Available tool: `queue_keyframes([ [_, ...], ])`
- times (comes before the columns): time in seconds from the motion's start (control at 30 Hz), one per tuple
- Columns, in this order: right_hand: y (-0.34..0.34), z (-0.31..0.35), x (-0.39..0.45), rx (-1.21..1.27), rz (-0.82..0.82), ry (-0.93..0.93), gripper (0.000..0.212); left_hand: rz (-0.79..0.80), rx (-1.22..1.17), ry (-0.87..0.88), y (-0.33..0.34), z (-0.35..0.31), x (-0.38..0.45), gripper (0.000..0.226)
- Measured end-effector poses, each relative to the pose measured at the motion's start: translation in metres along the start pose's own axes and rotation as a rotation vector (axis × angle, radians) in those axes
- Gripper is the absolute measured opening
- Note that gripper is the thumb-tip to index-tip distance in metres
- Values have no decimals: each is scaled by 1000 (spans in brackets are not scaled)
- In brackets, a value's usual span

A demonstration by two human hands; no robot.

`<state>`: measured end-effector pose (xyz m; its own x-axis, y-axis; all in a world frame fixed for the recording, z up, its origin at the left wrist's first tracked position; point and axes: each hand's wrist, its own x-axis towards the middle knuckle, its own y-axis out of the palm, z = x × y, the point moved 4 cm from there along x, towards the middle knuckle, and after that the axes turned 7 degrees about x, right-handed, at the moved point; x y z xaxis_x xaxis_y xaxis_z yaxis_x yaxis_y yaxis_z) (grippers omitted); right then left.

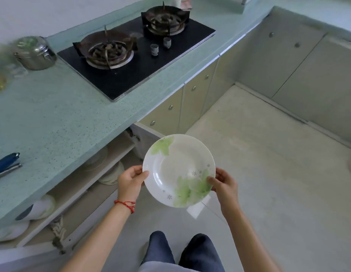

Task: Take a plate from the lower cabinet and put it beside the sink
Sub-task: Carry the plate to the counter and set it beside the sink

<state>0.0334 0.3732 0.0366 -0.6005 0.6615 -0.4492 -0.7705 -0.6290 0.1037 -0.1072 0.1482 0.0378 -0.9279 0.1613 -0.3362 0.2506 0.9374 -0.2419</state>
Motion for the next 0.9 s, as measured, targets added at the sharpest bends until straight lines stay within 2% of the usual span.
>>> queue_keyframes([
  [0.2, -79, 17, 4, 57, -139, -35, 33, 132, 42, 8, 84, -22, -3, 13],
  [0.47, -182, 27, 1, 133, -339, -61, 34, 317, 63, 43, 202, -42, -17, 15],
  [0.6, -218, 33, 2, 156, -392, -79, 36, 378, 78, 65, 247, -50, -25, 25],
  [0.9, -278, 54, 26, 225, -491, -98, 36, 498, 128, 99, 329, -78, -23, 25],
])
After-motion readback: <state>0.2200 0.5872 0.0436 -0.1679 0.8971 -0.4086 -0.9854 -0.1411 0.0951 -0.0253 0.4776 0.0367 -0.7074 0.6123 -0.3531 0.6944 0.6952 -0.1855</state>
